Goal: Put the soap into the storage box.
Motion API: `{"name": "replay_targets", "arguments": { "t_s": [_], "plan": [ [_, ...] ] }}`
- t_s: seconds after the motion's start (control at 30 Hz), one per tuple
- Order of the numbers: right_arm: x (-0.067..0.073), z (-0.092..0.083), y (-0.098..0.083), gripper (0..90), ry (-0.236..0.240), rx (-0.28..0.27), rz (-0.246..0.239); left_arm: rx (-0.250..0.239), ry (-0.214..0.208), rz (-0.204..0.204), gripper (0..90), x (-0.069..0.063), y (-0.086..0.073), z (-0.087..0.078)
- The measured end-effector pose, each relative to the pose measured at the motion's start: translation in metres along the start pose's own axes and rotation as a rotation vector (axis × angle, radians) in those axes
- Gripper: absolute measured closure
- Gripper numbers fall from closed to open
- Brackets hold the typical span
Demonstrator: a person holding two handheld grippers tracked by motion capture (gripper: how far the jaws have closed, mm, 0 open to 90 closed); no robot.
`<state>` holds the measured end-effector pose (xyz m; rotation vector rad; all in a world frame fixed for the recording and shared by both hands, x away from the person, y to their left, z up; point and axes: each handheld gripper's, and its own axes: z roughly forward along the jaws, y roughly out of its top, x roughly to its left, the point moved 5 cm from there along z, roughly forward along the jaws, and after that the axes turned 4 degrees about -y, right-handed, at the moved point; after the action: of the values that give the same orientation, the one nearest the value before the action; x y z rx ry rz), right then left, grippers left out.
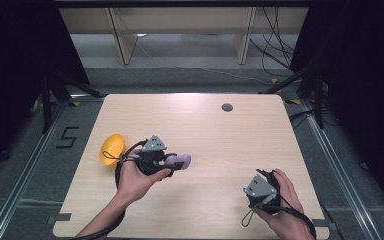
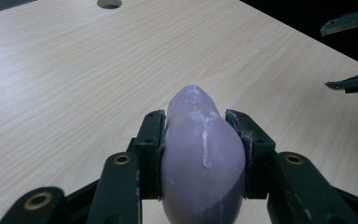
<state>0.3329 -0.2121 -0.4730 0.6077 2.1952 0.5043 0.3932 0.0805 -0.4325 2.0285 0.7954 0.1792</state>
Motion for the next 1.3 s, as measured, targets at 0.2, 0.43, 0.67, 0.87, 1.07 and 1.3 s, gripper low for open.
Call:
{"name": "replay_targets", "arguments": {
  "t_s": [0.2,0.43,0.67,0.87,1.07,1.3],
  "plan": [
    [0.000,0.000,-0.001,30.9,-0.002,-0.001,0.006,-0.012,0.018,-0.011,58.6,0.006,-0.003,-0.008],
    [-0.001,-0.001,-0.002,30.8,-0.004,-0.001,0.007,-0.020,0.031,-0.018,58.7,0.013,-0.006,-0.017],
    [0.000,0.000,-0.001,30.8,0.008,0.000,-0.003,-0.028,0.050,-0.025,58.7,0.020,-0.010,-0.026],
    [0.000,0.000,-0.001,30.9,0.007,-0.002,-0.008,-0.038,0.066,-0.037,58.6,0.026,-0.012,-0.033],
    [0.000,0.000,-0.002,30.8,0.009,-0.001,-0.002,-0.052,0.083,-0.043,58.6,0.033,-0.016,-0.041],
    [0.000,0.000,-0.002,30.8,0.006,-0.002,-0.002,-0.077,0.104,-0.076,58.6,0.041,-0.020,-0.048]
  ]
}}
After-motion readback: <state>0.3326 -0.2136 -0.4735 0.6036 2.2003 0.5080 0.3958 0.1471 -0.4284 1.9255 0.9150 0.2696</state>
